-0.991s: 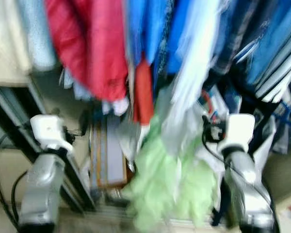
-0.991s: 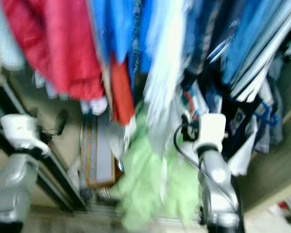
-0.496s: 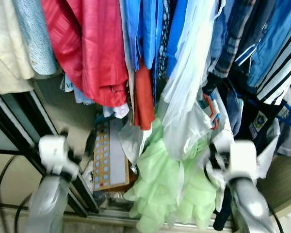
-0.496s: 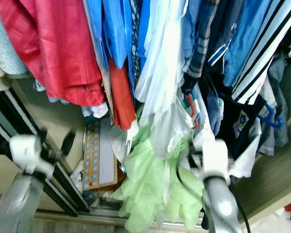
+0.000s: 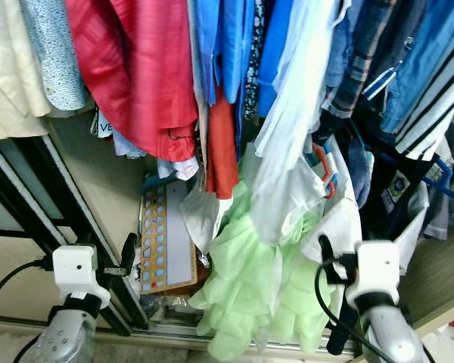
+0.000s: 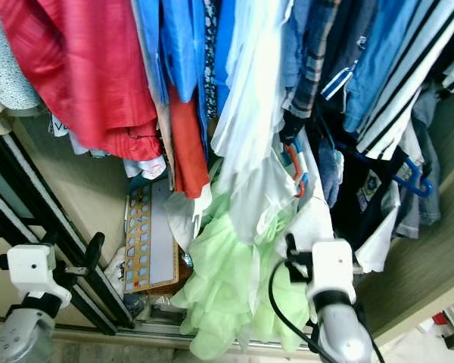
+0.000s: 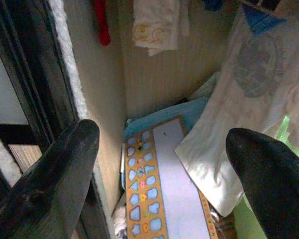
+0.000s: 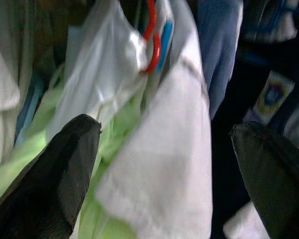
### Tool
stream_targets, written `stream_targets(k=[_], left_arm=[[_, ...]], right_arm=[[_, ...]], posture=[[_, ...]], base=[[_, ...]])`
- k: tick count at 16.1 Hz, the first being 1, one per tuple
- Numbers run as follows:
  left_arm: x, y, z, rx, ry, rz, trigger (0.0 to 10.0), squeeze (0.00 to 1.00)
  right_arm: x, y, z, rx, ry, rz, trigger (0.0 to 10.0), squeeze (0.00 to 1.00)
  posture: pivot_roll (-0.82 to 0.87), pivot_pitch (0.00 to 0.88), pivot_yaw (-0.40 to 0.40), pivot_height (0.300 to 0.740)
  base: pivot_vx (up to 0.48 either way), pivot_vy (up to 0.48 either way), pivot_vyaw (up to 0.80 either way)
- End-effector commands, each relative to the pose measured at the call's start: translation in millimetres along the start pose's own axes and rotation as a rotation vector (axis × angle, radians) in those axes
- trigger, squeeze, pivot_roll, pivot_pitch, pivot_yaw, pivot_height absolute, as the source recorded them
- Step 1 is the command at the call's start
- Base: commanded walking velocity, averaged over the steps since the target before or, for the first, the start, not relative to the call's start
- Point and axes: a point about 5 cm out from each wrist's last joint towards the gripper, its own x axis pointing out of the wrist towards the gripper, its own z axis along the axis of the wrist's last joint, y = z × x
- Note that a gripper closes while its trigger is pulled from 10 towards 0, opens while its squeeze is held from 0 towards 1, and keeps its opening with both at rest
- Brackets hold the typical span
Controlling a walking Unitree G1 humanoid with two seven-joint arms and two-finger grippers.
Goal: Clean up the room
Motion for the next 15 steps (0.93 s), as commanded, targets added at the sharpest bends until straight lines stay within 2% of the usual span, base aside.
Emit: stream_targets(k=[1, 2, 5, 7, 8, 12, 14, 15], left_arm=[[0.8, 5.4, 0.4, 0.004, -0.005, 0.037, 10.0, 0.00], [1.3, 3.9, 2.0, 0.002, -0.011, 0.023, 10.0, 0.00], [5.1, -7.7, 8.5, 0.018, -0.026, -0.029, 10.0, 0.00], [7.0, -27.5, 17.6, 0.067, -0.069, -0.098, 10.0, 0.00], [6.6, -36.6, 19.7, 0.071, -0.084, -0.135, 10.0, 0.00], [3.5, -32.1, 18.6, 0.065, -0.070, -0.111, 10.0, 0.00], [-2.8, -25.6, 19.3, 0.076, -0.066, -0.053, 10.0, 0.00], [-6.4, -23.0, 19.1, 0.082, -0.064, -0.017, 10.0, 0.00]], right_arm=[[2.4, -2.7, 2.2, -0.019, -0.012, 0.001, 10.0, 0.00], [3.6, -3.4, 1.9, -0.021, -0.010, -0.003, 10.0, 0.00], [1.4, 5.3, 0.4, -0.017, -0.007, 0.052, 10.0, 0.00], [2.5, 11.0, -0.6, -0.039, -0.016, 0.094, 10.0, 0.00], [4.2, 8.1, -1.6, -0.033, -0.008, 0.082, 10.0, 0.00], [1.6, 8.1, -0.6, -0.033, -0.009, 0.099, 10.0, 0.00], [-0.4, 7.8, -0.7, -0.037, -0.009, 0.105, 10.0, 0.00], [-3.3, 10.3, 2.7, -0.056, -0.026, 0.153, 10.0, 0.00]], posture=[[-0.04, 0.046, 0.010, 0.740], [-0.04, 0.050, 0.009, 0.740], [-0.04, 0.066, 0.012, 0.740], [-0.04, 0.070, 0.017, 0.740], [-0.04, 0.070, 0.014, 0.740], [-0.04, 0.082, 0.007, 0.740], [-0.04, 0.085, 0.010, 0.740], [-0.04, 0.085, 0.010, 0.740]], base=[[0.000, 0.000, 0.00], [0.000, 0.000, 0.00], [0.000, 0.000, 0.80], [0.000, 0.000, 0.80], [0.000, 0.000, 0.80], [0.000, 0.000, 0.80], [0.000, 0.000, 0.80], [0.000, 0.000, 0.80]])
